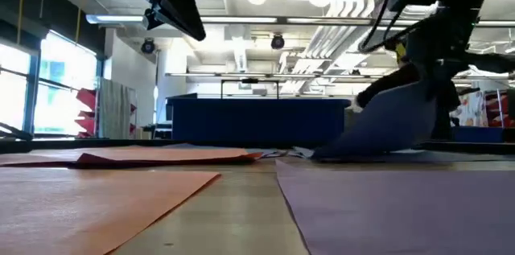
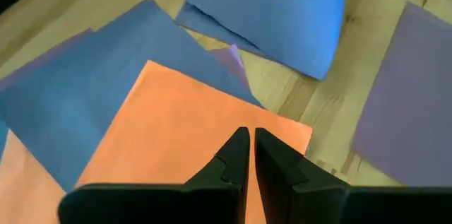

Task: Organize paper
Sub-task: Stack the blue paper on top of the blue paper

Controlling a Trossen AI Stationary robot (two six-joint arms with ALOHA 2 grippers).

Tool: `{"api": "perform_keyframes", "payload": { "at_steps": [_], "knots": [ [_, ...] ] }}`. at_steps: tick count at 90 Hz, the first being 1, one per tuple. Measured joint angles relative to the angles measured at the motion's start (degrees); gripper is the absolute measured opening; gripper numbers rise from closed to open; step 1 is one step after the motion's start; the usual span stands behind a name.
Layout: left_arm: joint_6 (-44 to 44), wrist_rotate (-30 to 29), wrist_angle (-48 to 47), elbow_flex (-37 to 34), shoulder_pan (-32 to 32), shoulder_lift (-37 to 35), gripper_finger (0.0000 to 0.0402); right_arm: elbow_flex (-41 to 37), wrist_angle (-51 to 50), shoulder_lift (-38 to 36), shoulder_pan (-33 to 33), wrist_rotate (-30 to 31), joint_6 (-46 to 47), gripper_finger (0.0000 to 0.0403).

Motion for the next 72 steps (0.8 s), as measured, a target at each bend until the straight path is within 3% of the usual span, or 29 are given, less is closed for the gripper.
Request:
{"api": "perform_keyframes", "payload": {
  "at_steps": [25,72],
  "knots": [
    [-0.1,0.0,0.0,0.0,0.0,-0.1,0.0003,0.0,9.1,-3.8,-4.3,-0.4,-14.6,0.0],
    [-0.1,1.9,0.0,0.0,0.0,-0.1,0.0003,0.0,12.9,-3.5,-16.5,-7.0,-23.2,0.0]
  ]
}}
